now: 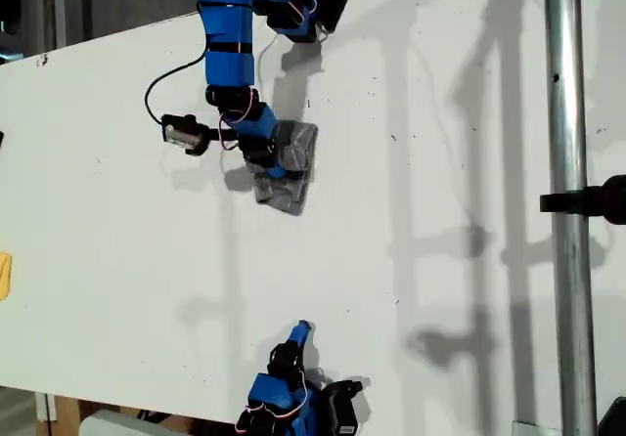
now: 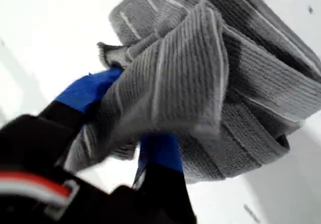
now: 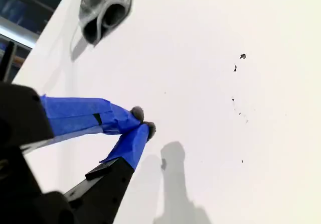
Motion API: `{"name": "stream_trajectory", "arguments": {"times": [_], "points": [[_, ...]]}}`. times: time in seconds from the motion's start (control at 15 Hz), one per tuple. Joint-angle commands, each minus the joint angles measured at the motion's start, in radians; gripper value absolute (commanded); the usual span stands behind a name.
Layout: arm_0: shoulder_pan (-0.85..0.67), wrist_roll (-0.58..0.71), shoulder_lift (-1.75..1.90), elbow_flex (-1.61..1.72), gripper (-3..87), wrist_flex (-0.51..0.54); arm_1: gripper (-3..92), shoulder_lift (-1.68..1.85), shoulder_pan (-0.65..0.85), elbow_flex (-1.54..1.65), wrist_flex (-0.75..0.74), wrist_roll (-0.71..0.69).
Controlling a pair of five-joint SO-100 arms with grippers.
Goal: Grasp corners of a towel and fold twice.
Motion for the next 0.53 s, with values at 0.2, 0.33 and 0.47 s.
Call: {"name": "stream_trajectory", "arguments": {"times": [0.2, 0.33, 0.47], "points": [[0.009, -0.005, 0.005, 0.006, -1.6, 0.002, 56.1, 0.115, 0.107, -0.002, -0.365, -0.253], [0.009, -0.021, 0.005, 0.006, -0.7, 0.011, 56.0, 0.299, 0.15, 0.097, -0.413, -0.256], [0.003, -0.043, 0.003, 0.006, -0.6, 0.035, 56.0, 0.629, 0.198, 0.215, -0.299, -0.265]]}}
